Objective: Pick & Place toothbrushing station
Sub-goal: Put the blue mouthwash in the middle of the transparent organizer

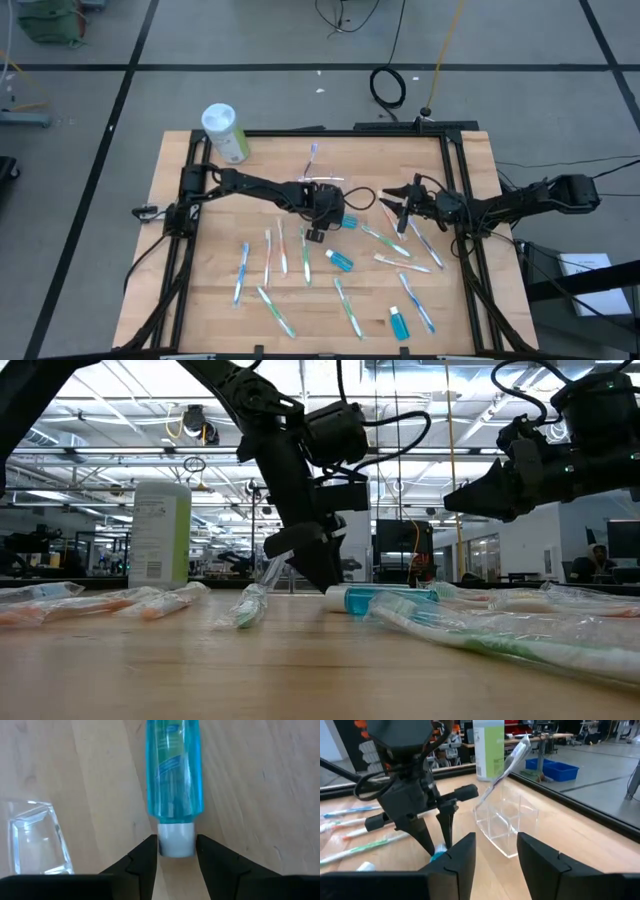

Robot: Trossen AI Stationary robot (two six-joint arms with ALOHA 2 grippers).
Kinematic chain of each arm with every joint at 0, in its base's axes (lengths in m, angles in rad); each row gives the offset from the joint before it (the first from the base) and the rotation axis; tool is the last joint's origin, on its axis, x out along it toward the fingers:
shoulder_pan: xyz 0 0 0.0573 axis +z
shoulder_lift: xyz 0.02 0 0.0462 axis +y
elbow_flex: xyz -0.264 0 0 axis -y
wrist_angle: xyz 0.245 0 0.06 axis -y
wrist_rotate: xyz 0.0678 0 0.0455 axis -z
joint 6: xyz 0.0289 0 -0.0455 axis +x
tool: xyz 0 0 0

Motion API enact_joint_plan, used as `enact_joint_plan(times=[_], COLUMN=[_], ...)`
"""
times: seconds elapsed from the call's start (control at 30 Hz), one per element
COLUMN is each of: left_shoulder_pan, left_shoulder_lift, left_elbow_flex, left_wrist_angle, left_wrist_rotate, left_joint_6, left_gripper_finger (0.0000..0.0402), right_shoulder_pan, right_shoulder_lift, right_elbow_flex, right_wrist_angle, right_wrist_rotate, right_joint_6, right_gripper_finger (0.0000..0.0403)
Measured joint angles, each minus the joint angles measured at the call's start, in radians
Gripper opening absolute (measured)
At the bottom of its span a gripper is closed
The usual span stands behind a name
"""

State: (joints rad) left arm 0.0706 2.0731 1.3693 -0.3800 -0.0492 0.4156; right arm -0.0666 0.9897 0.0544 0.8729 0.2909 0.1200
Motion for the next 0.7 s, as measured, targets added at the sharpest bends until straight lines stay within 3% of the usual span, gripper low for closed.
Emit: enact_joint_plan(times=[0.27, 0.47, 0.57, 0.7], left_shoulder_pan=[-0.020, -0.032, -0.041, -0.073], left_shoulder_lift=[0.000, 0.001, 0.001, -0.025], left_elbow_flex=[0.000, -0.001, -0.001, -0.002], left_wrist_angle=[0.009, 0.024, 0.018, -0.060], left_wrist_rotate=[-0.006, -0.008, -0.066, -0.211], left_joint_6=[0.056, 0.058, 0.058, 0.106], left_gripper_finger=[0.0144, 0.0099, 0.0080, 0.0085], right_shoulder_pan=[0.000, 0.000, 0.000, 0.000], right_shoulder_lift=[0.000, 0.000, 0.000, 0.000], right_elbow_flex=[0.000, 0.000, 0.000, 0.000], right_wrist_angle=[-0.002, -0.003, -0.003, -0.003], right_wrist_rotate=[0.000, 0.000, 0.000, 0.000], right_joint_6=[0.000, -0.001, -0.001, -0.001], right_gripper_finger=[0.0133, 0.0130, 0.0130, 0.0130])
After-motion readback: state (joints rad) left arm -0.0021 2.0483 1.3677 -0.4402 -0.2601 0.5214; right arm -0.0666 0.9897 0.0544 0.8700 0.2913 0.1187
